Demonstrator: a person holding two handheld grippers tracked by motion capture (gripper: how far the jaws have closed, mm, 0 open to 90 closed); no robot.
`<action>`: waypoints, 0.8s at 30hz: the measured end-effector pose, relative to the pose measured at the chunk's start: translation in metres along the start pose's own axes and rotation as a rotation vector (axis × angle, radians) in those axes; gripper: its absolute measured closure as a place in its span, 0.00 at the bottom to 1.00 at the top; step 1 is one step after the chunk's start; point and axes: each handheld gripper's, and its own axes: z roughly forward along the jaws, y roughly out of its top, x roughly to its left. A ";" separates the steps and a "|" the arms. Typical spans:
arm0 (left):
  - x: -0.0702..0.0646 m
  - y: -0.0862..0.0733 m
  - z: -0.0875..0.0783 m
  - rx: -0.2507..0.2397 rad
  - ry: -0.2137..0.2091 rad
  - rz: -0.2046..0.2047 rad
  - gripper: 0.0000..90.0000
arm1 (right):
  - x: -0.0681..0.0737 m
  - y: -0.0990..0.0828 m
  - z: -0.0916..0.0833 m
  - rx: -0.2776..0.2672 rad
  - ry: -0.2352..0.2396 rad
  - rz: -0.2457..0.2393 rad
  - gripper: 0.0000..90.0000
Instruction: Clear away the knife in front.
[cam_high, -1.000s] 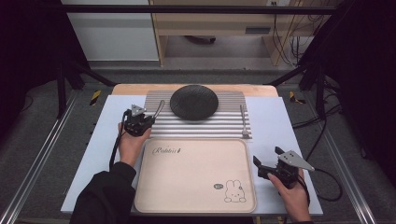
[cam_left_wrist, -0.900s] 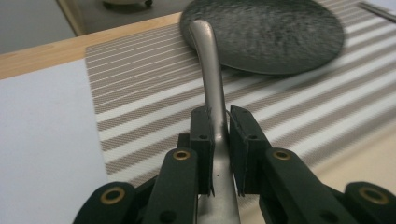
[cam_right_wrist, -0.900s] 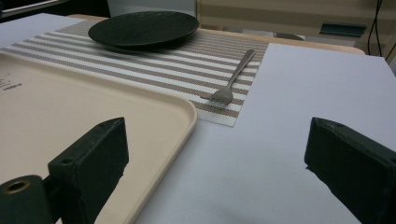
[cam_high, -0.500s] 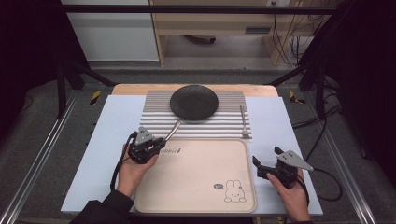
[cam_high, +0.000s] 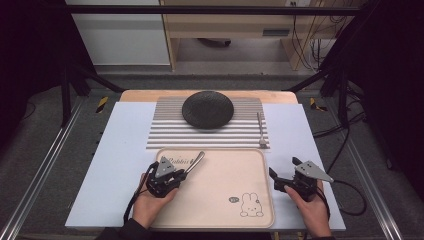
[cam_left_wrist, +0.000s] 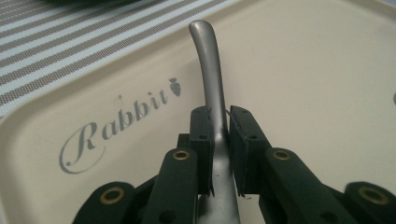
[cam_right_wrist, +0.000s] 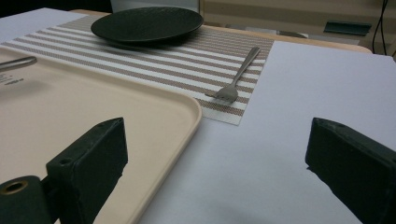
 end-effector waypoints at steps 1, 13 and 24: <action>-0.001 0.000 0.000 0.005 0.002 0.007 0.89 | 0.000 0.000 0.000 -0.002 -0.002 0.005 0.06; -0.014 -0.008 -0.001 0.069 0.003 0.045 0.89 | -0.003 0.000 -0.001 -0.008 -0.001 0.005 0.06; -0.022 -0.015 -0.004 0.124 0.018 0.058 0.89 | -0.006 0.002 -0.004 -0.019 -0.018 0.018 0.07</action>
